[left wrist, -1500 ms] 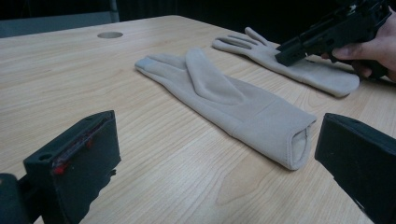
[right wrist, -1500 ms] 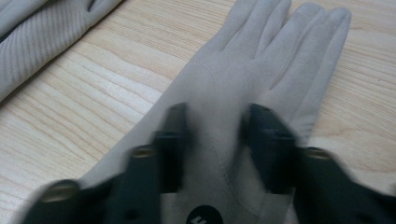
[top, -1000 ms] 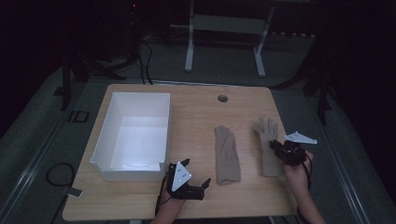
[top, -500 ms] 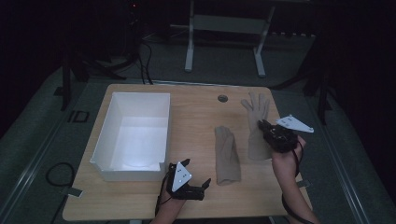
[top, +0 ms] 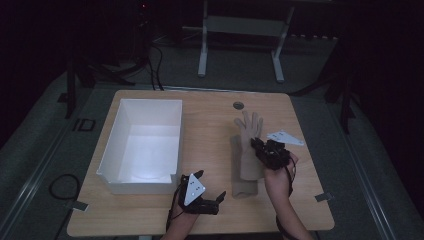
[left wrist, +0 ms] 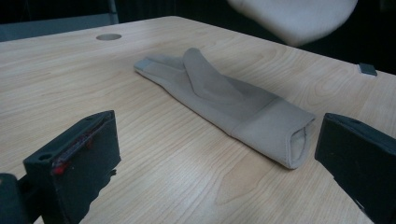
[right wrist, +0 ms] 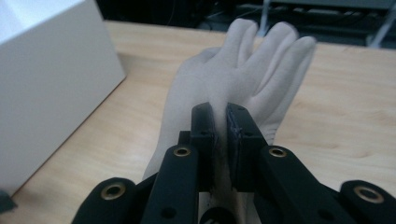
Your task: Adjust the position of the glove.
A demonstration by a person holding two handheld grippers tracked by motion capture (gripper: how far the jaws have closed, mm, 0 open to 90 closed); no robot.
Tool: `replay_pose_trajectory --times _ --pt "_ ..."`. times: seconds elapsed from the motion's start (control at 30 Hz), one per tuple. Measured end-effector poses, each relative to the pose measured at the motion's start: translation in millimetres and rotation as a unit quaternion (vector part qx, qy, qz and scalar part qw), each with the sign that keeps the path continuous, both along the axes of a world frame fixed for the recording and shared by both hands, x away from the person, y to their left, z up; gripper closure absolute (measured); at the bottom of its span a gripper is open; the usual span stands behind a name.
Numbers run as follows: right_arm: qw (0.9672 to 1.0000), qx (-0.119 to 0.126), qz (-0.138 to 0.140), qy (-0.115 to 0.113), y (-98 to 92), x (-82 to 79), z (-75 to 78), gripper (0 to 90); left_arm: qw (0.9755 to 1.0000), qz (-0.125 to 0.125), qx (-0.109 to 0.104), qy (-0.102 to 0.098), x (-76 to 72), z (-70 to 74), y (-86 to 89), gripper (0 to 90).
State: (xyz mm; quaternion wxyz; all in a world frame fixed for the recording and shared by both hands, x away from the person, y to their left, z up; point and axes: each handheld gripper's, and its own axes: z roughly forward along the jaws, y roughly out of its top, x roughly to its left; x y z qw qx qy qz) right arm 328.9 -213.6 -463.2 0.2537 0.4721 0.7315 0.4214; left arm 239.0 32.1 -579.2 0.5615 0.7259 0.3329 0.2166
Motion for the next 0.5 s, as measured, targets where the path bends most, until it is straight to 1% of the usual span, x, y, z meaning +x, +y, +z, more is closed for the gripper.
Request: replay_pose_trajectory --times 0.03,0.07,0.1,0.17,0.23,0.27,0.3,0.33,0.37,0.43,0.47,0.5 --pt "1.0 0.0 0.0 0.0 0.0 0.0 0.0 82.3 1.0 0.0 0.0 0.0 0.0 0.0 0.0 0.3" --pt "1.0 -0.001 -0.003 0.004 1.1 0.1 -3.8 82.3 1.0 0.0 0.0 -0.001 0.0 0.0 0.0 0.3" --pt "0.9999 0.003 -0.007 0.013 1.5 0.0 -7.4 82.3 1.0 0.0 0.001 0.0 0.0 0.0 0.0 0.3" --pt "0.9997 0.012 -0.009 0.021 2.5 -1.3 -14.5 82.3 1.0 -0.002 0.0 0.002 0.0 0.1 -0.3 0.3" --pt "0.9996 0.002 -0.011 0.025 5.7 -2.4 -22.2 82.3 1.0 -0.003 0.0 0.001 -0.3 0.0 -0.5 0.3" --pt "0.9994 -0.002 -0.013 0.033 7.2 -1.5 -29.4 82.3 1.0 -0.003 0.0 0.001 -0.2 0.0 -0.5 0.3" --pt "0.9994 -0.002 -0.013 0.033 7.2 -1.5 -29.4 82.3 1.0 -0.003 -0.001 0.001 -0.2 0.0 -0.5 0.3" --pt "0.9991 -0.001 -0.015 0.04 7.2 0.7 -36.3 82.2 1.0 -0.003 -0.001 0.001 -0.1 0.1 -0.5 0.3" --pt "0.9991 -0.001 -0.015 0.04 7.2 0.7 -36.3 82.2 1.0 -0.003 -0.001 0.002 -0.1 0.0 -0.5 0.3" --pt "0.9986 -0.005 -0.019 0.049 7.6 2.3 -42.9 82.2 1.0 -0.003 -0.001 0.001 -0.2 0.0 -0.5 0.3" --pt "0.9984 -0.006 -0.016 0.054 7.5 3.1 -46.6 82.2 1.0 -0.003 -0.001 0.001 -0.2 0.0 -0.5 0.3" --pt "0.9979 -0.003 -0.016 0.062 7.4 3.2 -50.0 82.2 1.0 -0.003 -0.001 0.002 -0.2 0.1 -0.5 0.3"
